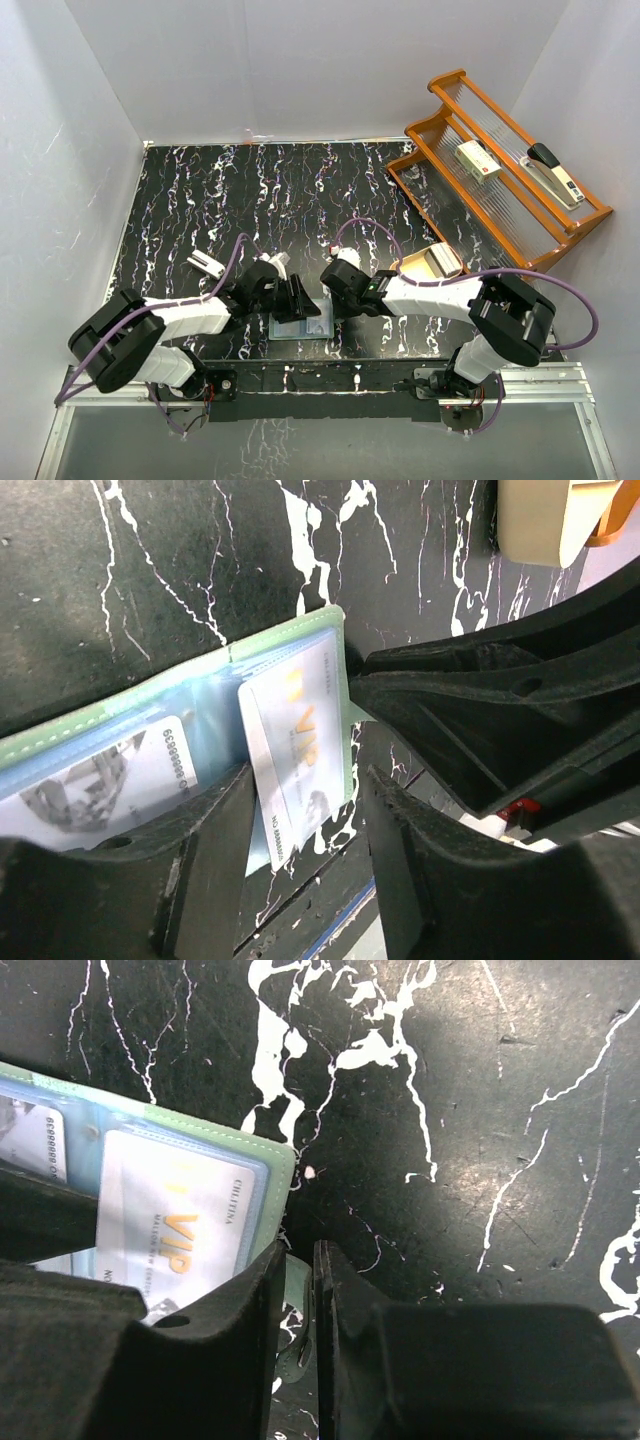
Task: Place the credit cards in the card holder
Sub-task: Insert the credit card into the card holder.
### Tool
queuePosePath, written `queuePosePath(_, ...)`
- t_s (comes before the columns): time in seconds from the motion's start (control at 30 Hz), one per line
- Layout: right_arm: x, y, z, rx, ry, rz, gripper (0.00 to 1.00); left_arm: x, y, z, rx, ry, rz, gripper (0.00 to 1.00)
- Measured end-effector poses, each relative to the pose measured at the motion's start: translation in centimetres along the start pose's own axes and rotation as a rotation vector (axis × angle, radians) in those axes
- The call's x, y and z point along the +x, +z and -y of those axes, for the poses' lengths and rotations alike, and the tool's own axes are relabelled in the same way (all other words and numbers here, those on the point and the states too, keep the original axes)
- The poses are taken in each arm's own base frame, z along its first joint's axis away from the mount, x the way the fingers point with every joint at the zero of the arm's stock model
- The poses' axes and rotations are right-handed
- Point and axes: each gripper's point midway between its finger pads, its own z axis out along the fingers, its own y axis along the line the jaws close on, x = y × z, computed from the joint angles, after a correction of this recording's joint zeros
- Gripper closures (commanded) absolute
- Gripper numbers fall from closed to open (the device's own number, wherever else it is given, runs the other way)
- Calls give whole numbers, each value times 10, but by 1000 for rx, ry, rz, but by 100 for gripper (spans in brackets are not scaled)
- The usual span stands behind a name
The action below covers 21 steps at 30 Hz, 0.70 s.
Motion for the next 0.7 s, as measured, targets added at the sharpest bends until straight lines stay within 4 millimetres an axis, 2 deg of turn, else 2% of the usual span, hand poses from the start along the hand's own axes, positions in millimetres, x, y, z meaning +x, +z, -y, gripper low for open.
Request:
queuePosePath(0.17, -2, -2, 9, 46, -1, -5, 76, -3, -10, -1, -30, -13, 29, 46)
queuePosePath(0.37, -1, -11, 14, 76, -3, -28, 75, -5, -23, -9, -107, -44, 59, 45)
queuePosePath(0.7, -18, -33, -24, -101, 74, -1, 75, -10, -50, -25, -229, -92, 114, 44)
